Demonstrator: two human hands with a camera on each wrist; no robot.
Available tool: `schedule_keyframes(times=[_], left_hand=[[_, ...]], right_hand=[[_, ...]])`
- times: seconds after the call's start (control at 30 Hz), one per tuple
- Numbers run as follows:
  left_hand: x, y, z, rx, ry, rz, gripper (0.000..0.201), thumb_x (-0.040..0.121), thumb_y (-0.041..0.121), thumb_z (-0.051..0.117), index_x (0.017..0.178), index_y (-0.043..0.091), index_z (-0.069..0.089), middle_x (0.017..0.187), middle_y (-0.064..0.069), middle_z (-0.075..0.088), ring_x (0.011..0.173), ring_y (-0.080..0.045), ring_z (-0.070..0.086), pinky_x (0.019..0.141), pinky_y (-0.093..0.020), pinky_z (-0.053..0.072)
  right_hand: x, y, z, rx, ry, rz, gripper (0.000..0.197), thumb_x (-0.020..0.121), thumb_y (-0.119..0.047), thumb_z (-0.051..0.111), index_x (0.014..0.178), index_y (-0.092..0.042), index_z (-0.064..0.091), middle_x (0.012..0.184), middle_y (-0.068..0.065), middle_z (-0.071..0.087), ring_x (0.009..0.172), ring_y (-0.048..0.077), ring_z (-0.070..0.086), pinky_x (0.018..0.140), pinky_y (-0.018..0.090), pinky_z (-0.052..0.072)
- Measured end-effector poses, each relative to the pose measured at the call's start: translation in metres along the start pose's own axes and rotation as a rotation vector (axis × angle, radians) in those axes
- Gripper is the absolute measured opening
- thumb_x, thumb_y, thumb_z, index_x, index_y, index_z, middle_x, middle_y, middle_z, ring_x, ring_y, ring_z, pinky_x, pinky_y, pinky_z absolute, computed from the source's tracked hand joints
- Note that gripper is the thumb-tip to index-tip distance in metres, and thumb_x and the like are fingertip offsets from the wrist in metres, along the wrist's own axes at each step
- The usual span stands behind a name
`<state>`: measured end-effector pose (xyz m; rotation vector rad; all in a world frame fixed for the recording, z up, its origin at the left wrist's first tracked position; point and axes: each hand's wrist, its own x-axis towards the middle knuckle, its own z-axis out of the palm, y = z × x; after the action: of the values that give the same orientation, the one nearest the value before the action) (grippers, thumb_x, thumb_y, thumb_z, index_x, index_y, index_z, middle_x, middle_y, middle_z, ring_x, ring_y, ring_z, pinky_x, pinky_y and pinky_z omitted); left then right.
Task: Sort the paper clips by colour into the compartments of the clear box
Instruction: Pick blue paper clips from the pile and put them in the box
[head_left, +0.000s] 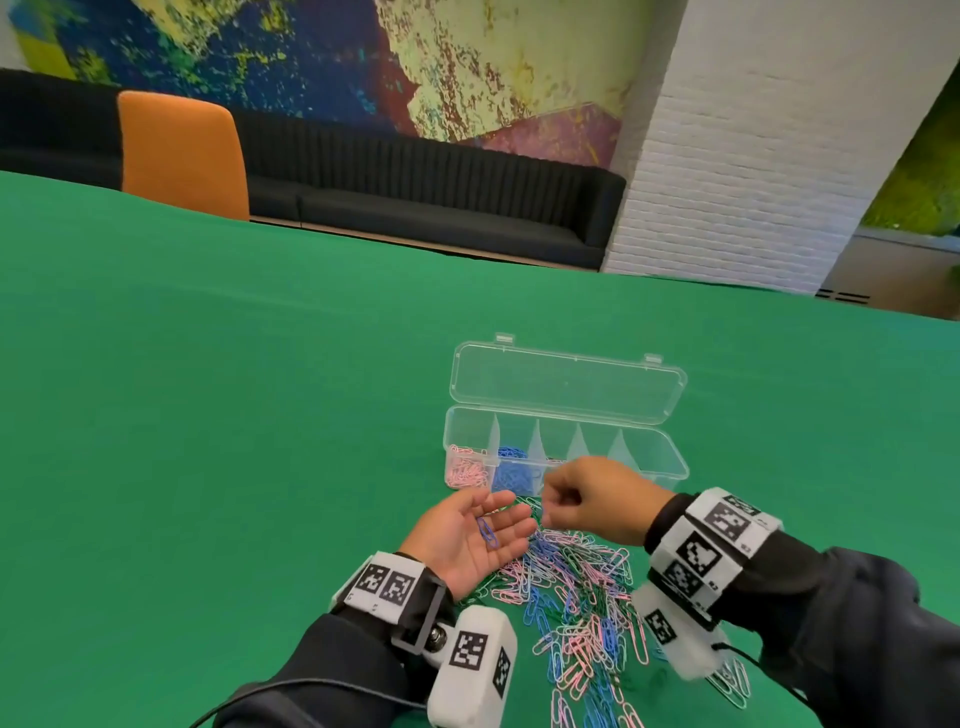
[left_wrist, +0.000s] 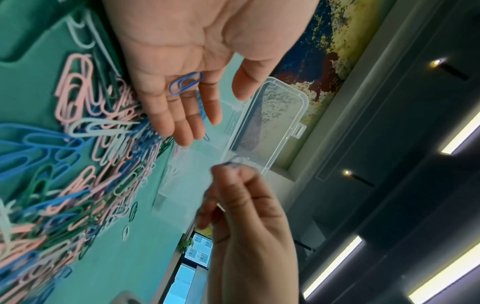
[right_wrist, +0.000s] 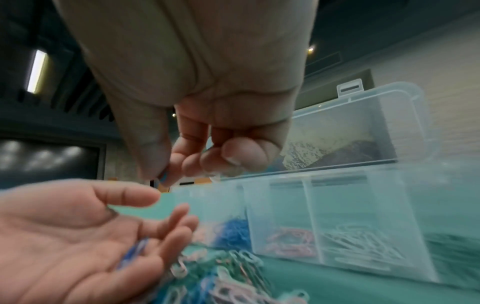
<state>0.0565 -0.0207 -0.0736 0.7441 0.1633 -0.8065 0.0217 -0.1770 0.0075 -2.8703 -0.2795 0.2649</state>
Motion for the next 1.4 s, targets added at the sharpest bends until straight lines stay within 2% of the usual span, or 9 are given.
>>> schedule_keyframes(times=[0.27,0.37,0.47,0.6,0.7,0.87,1.03,1.2,1.4], left_hand=[[-0.004,0.003,0.003,-0.203,-0.081,-0.072,0.037,0.097,0.021,0.035,0.089,-0.006,0.058,0.082,-0.026,0.067,0.067,-0.036,0.07,0.054,-0.044,0.057],[-0.003,0.005,0.001,-0.23,-0.066,-0.048,0.037,0.098,0.021,0.033,0.09,-0.005,0.058,0.078,-0.025,0.067,0.063,-0.033,0.07,0.053,-0.04,0.057],[-0.003,0.007,-0.002,-0.216,-0.02,-0.008,0.035,0.098,0.02,0.033,0.089,-0.002,0.058,0.072,-0.019,0.068,0.058,-0.028,0.069,0.05,-0.033,0.056],[-0.004,0.01,-0.004,-0.221,0.037,0.049,0.028,0.099,0.012,0.034,0.087,0.001,0.057,0.065,-0.014,0.067,0.053,-0.023,0.067,0.047,-0.028,0.055],[-0.004,0.01,-0.004,-0.217,0.029,0.055,0.029,0.099,0.003,0.029,0.091,0.001,0.057,0.068,-0.015,0.068,0.055,-0.024,0.068,0.048,-0.029,0.056],[-0.005,0.007,-0.003,-0.178,0.018,0.058,0.027,0.096,0.002,0.032,0.091,0.0,0.058,0.074,-0.017,0.068,0.06,-0.026,0.069,0.051,-0.03,0.057],[-0.004,0.008,-0.004,-0.128,0.027,0.061,0.029,0.096,0.013,0.035,0.088,0.0,0.06,0.077,-0.017,0.068,0.062,-0.026,0.069,0.056,-0.03,0.057],[-0.002,0.006,-0.003,-0.053,0.043,0.03,0.034,0.097,0.022,0.033,0.089,0.002,0.06,0.08,-0.016,0.068,0.074,-0.028,0.067,0.074,-0.037,0.048],[-0.004,0.004,0.003,-0.075,0.015,-0.026,0.034,0.098,0.025,0.034,0.091,0.001,0.058,0.08,-0.019,0.067,0.075,-0.03,0.064,0.074,-0.041,0.05]], right_hand=[[-0.003,-0.007,-0.005,0.211,0.15,0.073,0.006,0.087,-0.023,0.064,0.092,-0.02,0.065,0.078,-0.006,0.059,0.072,0.009,0.053,0.068,0.02,0.042],[-0.014,-0.013,0.006,0.013,-0.031,0.068,0.011,0.084,-0.027,0.065,0.081,-0.023,0.055,0.071,-0.012,0.052,0.075,0.011,0.051,0.06,0.016,0.037],[-0.025,-0.024,0.025,-0.146,-0.235,0.109,0.029,0.079,-0.04,0.069,0.095,-0.017,0.059,0.078,-0.006,0.053,0.078,0.015,0.049,0.061,0.022,0.037],[-0.029,-0.032,0.046,-0.262,-0.211,0.176,0.044,0.077,-0.048,0.069,0.096,-0.012,0.053,0.088,0.002,0.051,0.081,0.02,0.048,0.069,0.028,0.039],[-0.027,-0.034,0.05,-0.256,-0.188,0.186,0.032,0.085,-0.04,0.063,0.092,-0.013,0.048,0.09,0.005,0.052,0.082,0.019,0.046,0.071,0.027,0.036],[-0.015,-0.027,0.056,-0.147,-0.183,0.245,0.02,0.09,-0.022,0.056,0.097,-0.004,0.064,0.104,0.012,0.067,0.087,0.021,0.059,0.079,0.028,0.047],[-0.005,-0.025,0.055,-0.132,-0.215,0.246,0.009,0.088,-0.015,0.051,0.082,-0.011,0.056,0.087,0.014,0.061,0.076,0.019,0.05,0.069,0.026,0.043],[-0.001,-0.018,0.032,-0.062,-0.165,0.244,0.022,0.086,-0.015,0.05,0.064,-0.017,0.047,0.077,0.004,0.053,0.072,0.018,0.049,0.054,0.022,0.038],[0.001,-0.019,-0.003,0.202,0.093,0.134,0.007,0.086,-0.02,0.061,0.092,-0.016,0.061,0.067,-0.011,0.048,0.058,0.002,0.043,0.055,0.016,0.034]])
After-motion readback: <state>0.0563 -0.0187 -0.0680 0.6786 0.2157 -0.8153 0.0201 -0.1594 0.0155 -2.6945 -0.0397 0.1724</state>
